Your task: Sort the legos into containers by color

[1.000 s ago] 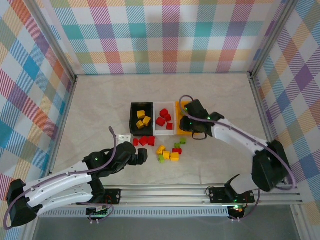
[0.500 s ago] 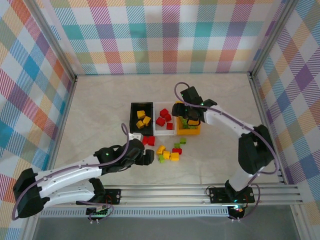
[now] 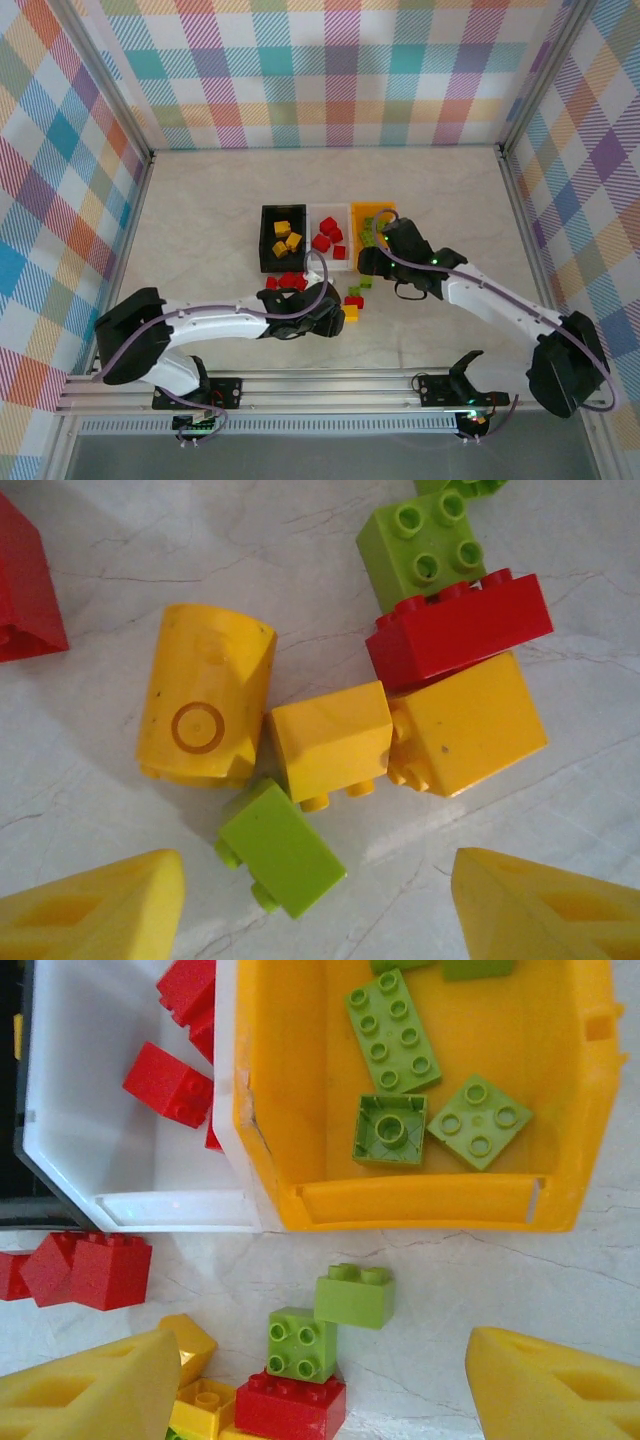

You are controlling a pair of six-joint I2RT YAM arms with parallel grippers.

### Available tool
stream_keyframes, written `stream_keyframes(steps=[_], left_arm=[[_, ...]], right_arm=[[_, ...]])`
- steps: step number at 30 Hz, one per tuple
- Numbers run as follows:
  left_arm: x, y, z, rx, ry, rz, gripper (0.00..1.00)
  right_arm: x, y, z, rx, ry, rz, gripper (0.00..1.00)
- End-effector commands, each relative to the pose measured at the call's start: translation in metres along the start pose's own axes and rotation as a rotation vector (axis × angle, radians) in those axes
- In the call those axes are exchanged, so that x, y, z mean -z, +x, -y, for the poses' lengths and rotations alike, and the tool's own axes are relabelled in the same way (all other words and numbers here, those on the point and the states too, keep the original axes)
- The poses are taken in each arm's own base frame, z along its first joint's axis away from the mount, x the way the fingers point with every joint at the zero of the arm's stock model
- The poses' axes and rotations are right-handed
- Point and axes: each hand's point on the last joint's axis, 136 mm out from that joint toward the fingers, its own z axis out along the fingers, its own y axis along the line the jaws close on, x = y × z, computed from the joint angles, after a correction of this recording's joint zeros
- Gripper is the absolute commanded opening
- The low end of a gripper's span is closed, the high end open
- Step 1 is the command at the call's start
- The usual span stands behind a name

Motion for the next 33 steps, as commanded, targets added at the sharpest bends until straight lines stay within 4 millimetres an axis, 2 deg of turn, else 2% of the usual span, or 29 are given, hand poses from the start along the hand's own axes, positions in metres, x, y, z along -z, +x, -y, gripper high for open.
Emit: stream_keyframes(steps=[1, 7, 12, 19, 21, 24, 26, 29, 33], left_arm=[[-0.004, -0.008, 0.004, 0.001, -0.021, 0.026, 0.67], [-0.02, -0.002, -0.008, 0.009, -0.085, 0.007, 0.55], [-0.024, 0.004, -0.01, 0.017, -0.092, -0.015, 0.43], [-0.011, 0.005, -0.01, 0.038, -0.061, 0.005, 0.23], [-0.005, 0.009, -0.015, 0.041, -0.078, -0.009, 0.2], [0.007, 0.005, -0.015, 0.052, -0.07, 0.008, 0.18], [0.021, -0.007, -0.013, 0.05, -0.066, 0.044, 0.18], [0.039, -0.039, -0.008, 0.034, -0.06, 0.097, 0.18], [0.044, -0.1, 0.013, 0.021, -0.012, 0.144, 0.19]], right_arm=[[0.011, -0.005, 0.003, -0.024, -0.01, 0.054, 0.76], [0.017, -0.003, 0.012, -0.013, 0.015, 0.069, 0.77], [0.022, -0.005, 0.015, -0.013, 0.027, 0.089, 0.77], [0.023, -0.007, 0.018, -0.017, 0.04, 0.101, 0.77], [0.022, -0.006, 0.02, -0.025, 0.048, 0.1, 0.77], [0.022, -0.003, 0.025, -0.04, 0.061, 0.105, 0.77], [0.022, 0.0, 0.03, -0.055, 0.074, 0.106, 0.77], [0.021, 0.01, 0.041, -0.081, 0.102, 0.094, 0.77], [0.016, 0.029, 0.056, -0.118, 0.123, 0.069, 0.77]])
